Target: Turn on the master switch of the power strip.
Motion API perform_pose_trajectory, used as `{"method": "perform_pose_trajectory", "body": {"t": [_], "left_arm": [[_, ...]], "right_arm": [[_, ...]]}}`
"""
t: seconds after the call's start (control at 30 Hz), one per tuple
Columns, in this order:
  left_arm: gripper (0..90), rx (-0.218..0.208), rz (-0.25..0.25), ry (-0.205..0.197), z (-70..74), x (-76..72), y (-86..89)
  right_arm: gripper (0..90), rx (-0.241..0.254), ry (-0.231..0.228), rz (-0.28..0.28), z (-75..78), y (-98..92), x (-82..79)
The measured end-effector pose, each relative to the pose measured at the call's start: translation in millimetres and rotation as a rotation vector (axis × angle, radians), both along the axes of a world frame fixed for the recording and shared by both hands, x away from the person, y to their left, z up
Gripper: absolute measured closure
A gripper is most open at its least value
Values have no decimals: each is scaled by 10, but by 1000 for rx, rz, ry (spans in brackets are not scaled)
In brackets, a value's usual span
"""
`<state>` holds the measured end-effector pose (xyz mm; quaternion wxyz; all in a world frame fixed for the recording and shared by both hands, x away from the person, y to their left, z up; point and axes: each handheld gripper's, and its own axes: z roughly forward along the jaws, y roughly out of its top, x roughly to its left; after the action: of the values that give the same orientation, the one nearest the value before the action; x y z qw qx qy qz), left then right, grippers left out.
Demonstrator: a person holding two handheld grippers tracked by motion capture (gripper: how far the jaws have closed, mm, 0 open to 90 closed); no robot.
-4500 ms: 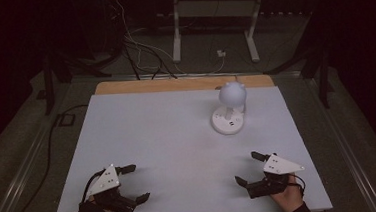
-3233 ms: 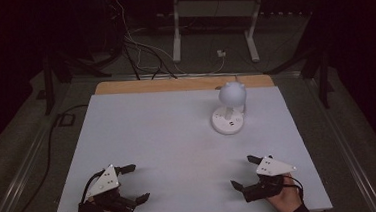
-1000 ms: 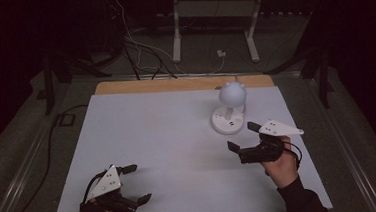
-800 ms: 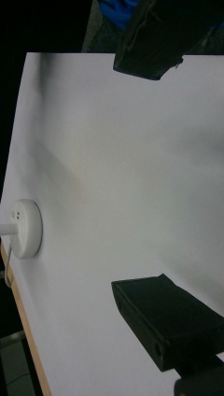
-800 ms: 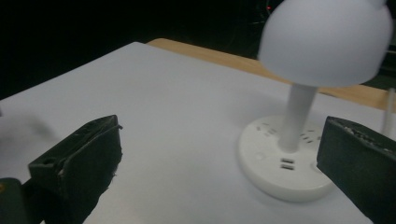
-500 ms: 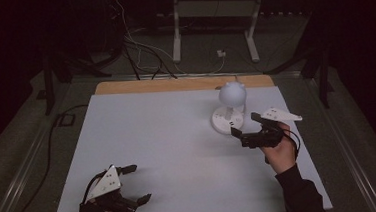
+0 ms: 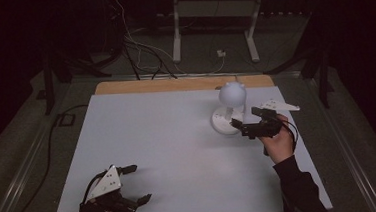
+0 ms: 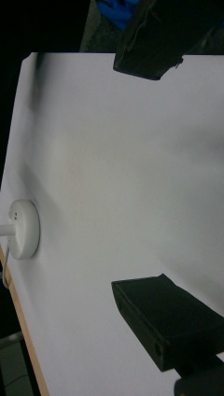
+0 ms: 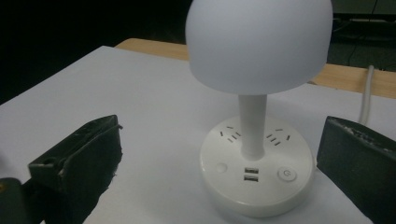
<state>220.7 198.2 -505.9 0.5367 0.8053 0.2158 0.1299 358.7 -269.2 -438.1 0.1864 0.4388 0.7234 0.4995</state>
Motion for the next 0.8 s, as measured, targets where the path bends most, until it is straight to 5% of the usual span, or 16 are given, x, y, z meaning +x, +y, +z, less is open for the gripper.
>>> {"method": "perform_pose_trajectory", "body": {"t": [0.33,0.67,0.8], "left_arm": [[2,1,3,1,0,1,6],[2,-2,4,4,2,1,8],[2,-1,4,3,2,1,7]], "right_arm": [[0,-11,57,-5,-87,-29,201],[0,-35,74,-63,-214,-103,334],[0,-26,101,-126,-291,-103,419]]}}
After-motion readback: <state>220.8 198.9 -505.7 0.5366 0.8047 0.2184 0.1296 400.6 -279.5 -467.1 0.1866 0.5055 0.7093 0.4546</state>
